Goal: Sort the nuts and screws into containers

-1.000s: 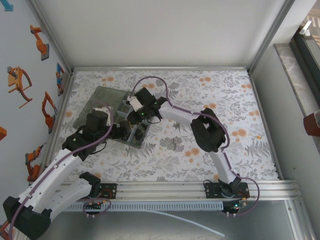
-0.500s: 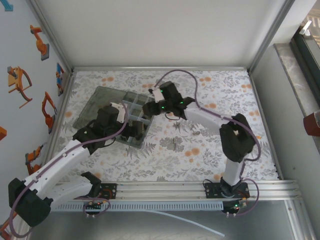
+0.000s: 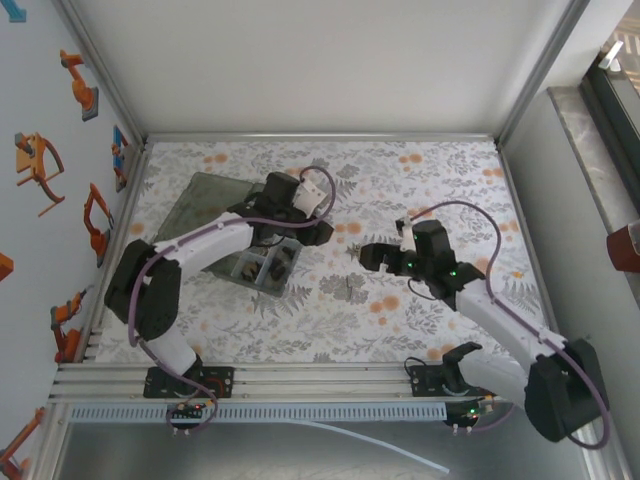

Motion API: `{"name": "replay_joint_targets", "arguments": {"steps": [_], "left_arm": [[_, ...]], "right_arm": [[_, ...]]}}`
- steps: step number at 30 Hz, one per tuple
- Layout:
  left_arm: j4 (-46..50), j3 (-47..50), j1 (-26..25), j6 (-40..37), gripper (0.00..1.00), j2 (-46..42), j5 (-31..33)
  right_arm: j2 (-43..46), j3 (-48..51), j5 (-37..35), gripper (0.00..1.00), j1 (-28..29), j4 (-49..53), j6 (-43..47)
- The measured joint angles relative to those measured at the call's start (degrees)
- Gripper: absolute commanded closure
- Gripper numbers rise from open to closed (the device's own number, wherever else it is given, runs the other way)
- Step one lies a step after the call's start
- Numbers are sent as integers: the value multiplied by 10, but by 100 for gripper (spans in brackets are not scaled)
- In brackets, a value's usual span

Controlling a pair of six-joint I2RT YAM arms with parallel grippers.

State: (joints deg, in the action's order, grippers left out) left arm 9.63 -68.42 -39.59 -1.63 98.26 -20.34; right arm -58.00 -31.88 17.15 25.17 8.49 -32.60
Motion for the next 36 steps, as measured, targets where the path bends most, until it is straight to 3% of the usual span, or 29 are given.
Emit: {"name": "replay_joint_targets", "arguments": {"steps": [4,9,14,18,36], "left_arm": [[-10,-29,-14,-34,48,57,-31],[10,-87,-34,-93,50,127,-50],[28,-105,-49,-138,61,170,-57],[50,-122,-58,-167,63,202,-52],[50,-148,-91,-223,52,244,52]], "right_arm": [[119,38,-1,0,-17,43,-15],[177,40,40,0,-25,64,-19],[147,40,67,0,-25,76,-19],[124,40,77,0,-25,75,-19],[95,40,85,0,-25,70,-8]]}}
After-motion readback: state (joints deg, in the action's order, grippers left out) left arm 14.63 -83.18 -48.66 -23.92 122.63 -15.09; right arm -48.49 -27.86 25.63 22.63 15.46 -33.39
